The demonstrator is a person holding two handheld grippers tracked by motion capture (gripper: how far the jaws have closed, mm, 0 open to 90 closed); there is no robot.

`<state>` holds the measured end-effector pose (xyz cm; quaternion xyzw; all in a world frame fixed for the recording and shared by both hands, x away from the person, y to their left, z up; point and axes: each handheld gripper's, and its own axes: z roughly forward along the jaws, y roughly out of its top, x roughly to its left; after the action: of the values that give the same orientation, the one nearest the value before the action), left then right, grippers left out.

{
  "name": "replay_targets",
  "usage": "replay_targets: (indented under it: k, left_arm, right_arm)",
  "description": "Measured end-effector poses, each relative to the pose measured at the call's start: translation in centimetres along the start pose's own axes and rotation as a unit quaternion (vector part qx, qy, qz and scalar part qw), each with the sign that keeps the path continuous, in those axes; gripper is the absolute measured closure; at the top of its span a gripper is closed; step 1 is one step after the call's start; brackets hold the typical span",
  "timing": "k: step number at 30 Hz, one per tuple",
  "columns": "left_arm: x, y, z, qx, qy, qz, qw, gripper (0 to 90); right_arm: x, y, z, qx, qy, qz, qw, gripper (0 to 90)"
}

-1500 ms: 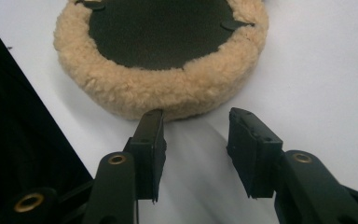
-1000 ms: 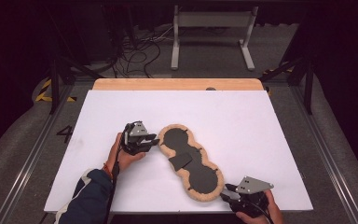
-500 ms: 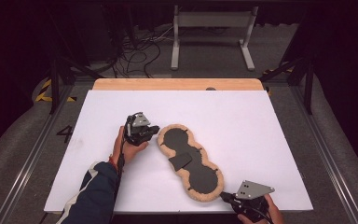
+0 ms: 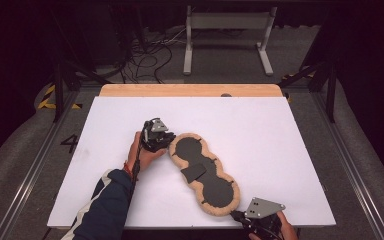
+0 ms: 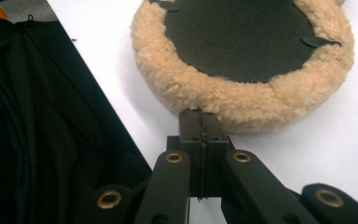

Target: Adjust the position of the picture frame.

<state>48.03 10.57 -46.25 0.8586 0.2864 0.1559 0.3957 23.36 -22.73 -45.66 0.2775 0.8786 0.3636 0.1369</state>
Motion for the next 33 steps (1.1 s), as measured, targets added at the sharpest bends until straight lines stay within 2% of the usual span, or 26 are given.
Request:
replay_targets:
  k: [2,5,8,15,22,26,30,33]
  left_arm:
    - [0.1,-0.1,0.0,0.001,-0.008,0.002,1.0,88.6]
    - [0.2,-0.2,-0.1,0.015,-0.014,0.014,0.9997,90.0]
    - [0.3,-0.4,-0.2,0.02,-0.025,0.013,0.9994,90.0]
    - [0.5,-0.5,-0.3,0.021,-0.029,0.014,0.9993,90.0]
    - [0.7,-0.7,-0.7,0.023,-0.039,0.019,0.9988,90.0]
    - [0.8,-0.6,-0.8,0.024,-0.027,0.016,0.9992,87.9]
    - [0.9,-0.6,-0.8,0.014,-0.009,0.002,0.9999,81.8]
    - [0.9,-0.6,-0.6,0.013,-0.001,-0.006,0.9999,81.5]
  right_arm:
    - [0.0,0.0,0.0,0.001,-0.002,-0.001,1.0,90.0]
    - [0.1,0.0,-0.1,0.003,-0.009,0.003,1.0,90.0]
    - [0.0,-0.1,-0.2,0.003,-0.017,0.011,0.9998,90.0]
    - [-0.3,-0.2,-0.2,0.004,-0.024,0.024,0.9994,90.0]
    - [-1.2,-0.4,-0.5,0.005,-0.049,0.046,0.9977,90.0]
    - [-1.5,-0.5,-0.4,0.003,-0.057,0.054,0.9969,90.0]
    - [-1.9,-0.4,-0.3,0.001,-0.067,0.064,0.9957,90.0]
    - [-2.2,-0.4,-0.3,-0.001,-0.066,0.071,0.9953,90.0]
